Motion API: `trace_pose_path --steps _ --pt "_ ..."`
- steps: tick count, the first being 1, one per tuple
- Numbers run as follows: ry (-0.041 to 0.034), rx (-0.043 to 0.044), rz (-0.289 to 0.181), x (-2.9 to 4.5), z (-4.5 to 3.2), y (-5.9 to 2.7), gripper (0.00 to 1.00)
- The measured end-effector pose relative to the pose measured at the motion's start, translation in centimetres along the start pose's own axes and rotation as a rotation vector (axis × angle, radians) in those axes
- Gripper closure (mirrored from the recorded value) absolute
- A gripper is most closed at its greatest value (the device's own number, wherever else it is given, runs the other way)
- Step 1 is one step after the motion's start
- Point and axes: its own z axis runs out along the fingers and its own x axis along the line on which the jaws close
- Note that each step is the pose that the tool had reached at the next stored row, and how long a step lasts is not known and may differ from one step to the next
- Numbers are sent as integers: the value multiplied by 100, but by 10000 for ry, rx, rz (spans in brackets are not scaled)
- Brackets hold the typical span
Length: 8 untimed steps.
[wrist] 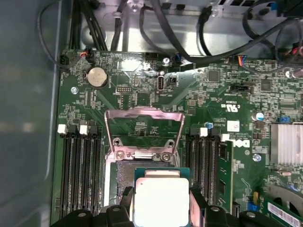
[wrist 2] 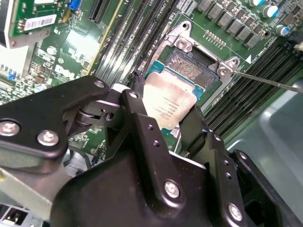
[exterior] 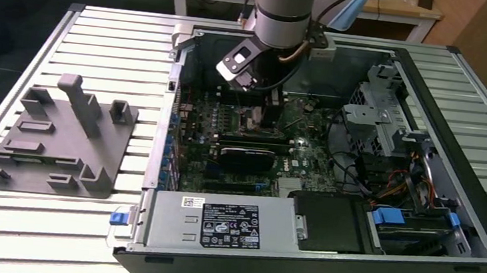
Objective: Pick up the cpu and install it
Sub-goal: 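Place the cpu into insertion slot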
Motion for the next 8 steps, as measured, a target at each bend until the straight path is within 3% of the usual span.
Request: trace_pose_path --steps 4,8 --pt "15 -10 -325 9 39 -2 46" --pt "16 9 -337 21 76 -3 46"
